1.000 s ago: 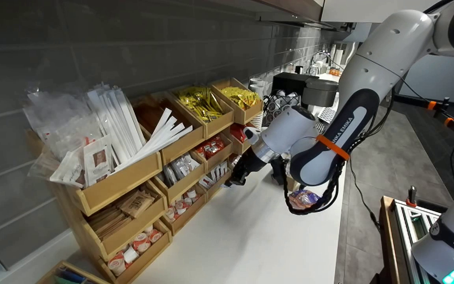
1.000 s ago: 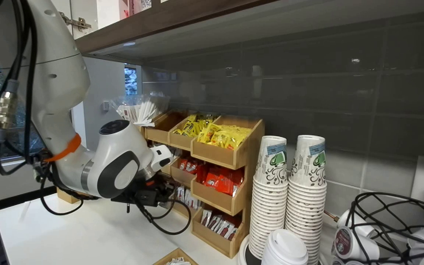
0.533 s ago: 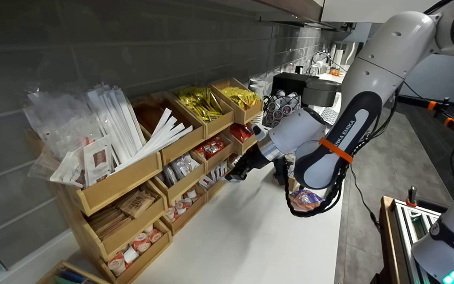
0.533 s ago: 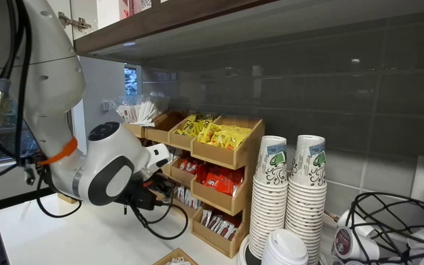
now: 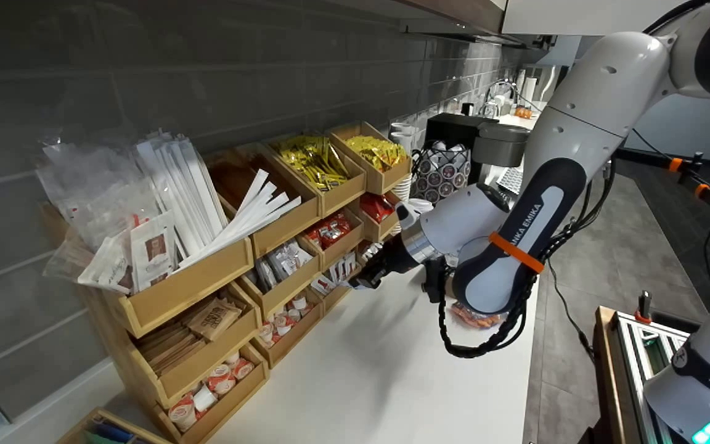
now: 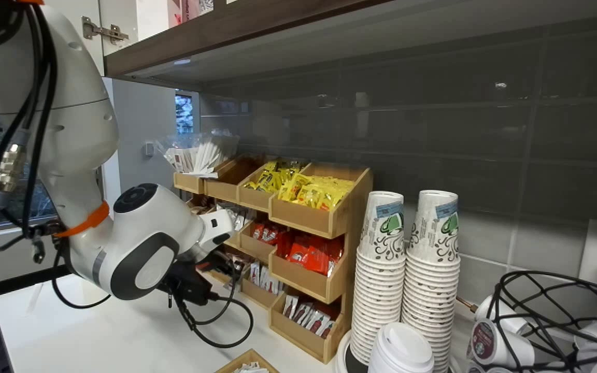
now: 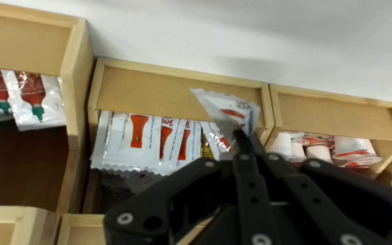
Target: Put the tomato sauce pack that is on the counter, next to the others
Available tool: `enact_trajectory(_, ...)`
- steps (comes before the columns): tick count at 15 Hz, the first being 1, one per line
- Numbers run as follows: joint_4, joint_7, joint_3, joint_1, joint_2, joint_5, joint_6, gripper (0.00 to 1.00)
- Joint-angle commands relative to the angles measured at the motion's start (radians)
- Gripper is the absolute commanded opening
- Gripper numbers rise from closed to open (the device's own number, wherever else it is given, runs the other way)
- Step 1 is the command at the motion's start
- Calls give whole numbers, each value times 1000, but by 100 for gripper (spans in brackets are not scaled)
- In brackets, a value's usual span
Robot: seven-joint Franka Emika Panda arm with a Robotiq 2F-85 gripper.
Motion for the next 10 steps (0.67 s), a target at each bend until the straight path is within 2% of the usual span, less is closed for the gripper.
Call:
enact_trajectory(1, 41, 5, -47, 79, 58, 82, 64, 0)
enact_trajectory(10, 151, 1, -100, 190, 164, 252, 147, 0)
